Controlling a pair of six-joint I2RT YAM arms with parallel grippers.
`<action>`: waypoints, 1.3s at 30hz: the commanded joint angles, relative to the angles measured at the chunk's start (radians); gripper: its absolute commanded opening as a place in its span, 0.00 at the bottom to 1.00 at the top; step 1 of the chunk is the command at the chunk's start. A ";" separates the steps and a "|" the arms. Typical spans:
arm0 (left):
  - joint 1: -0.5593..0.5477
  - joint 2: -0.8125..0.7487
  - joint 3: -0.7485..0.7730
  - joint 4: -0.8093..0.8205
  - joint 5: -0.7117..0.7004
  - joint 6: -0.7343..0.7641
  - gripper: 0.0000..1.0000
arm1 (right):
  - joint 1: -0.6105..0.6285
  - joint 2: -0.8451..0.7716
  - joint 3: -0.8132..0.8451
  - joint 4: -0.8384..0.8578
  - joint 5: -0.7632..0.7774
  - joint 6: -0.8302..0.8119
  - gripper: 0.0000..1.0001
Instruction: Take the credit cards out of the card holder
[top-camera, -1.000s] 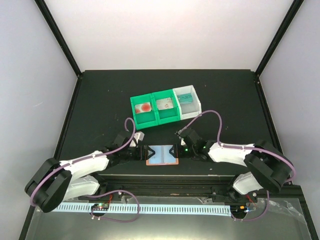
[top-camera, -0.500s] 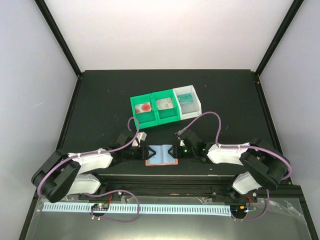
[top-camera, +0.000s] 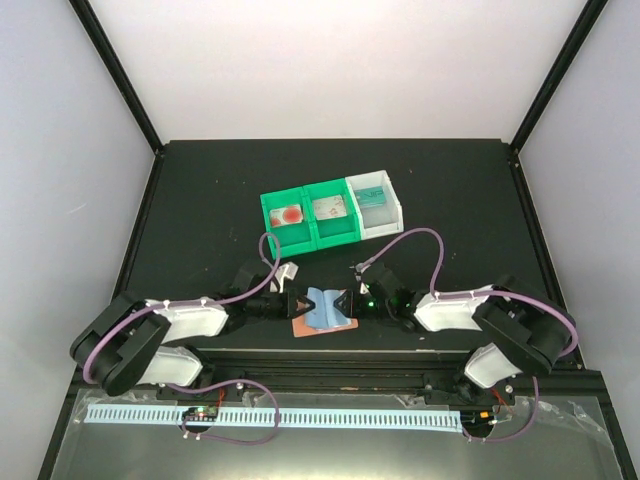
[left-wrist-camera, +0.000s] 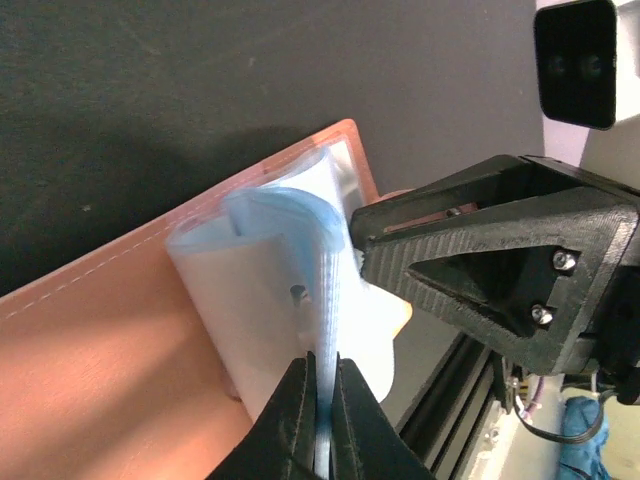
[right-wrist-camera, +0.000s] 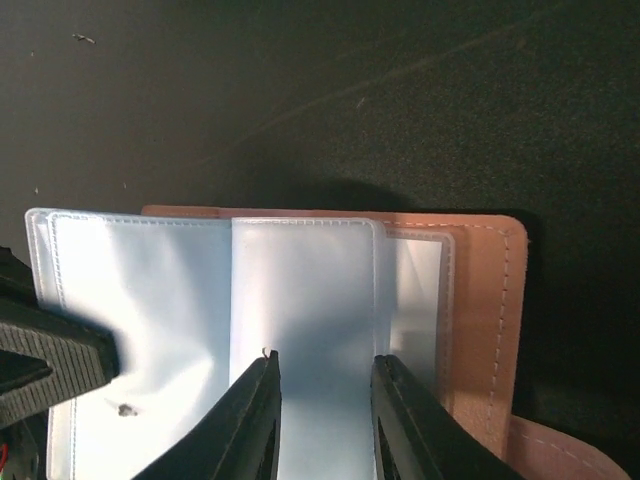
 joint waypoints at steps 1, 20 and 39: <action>-0.006 0.064 -0.010 0.163 0.097 -0.047 0.05 | 0.012 0.042 -0.039 -0.009 0.035 0.019 0.26; -0.004 -0.248 0.087 -0.363 -0.191 0.061 0.54 | 0.013 -0.272 0.022 -0.326 0.243 -0.072 0.27; -0.005 -0.681 0.455 -0.927 -0.482 0.279 0.99 | 0.008 -0.741 0.328 -0.822 0.540 -0.205 0.88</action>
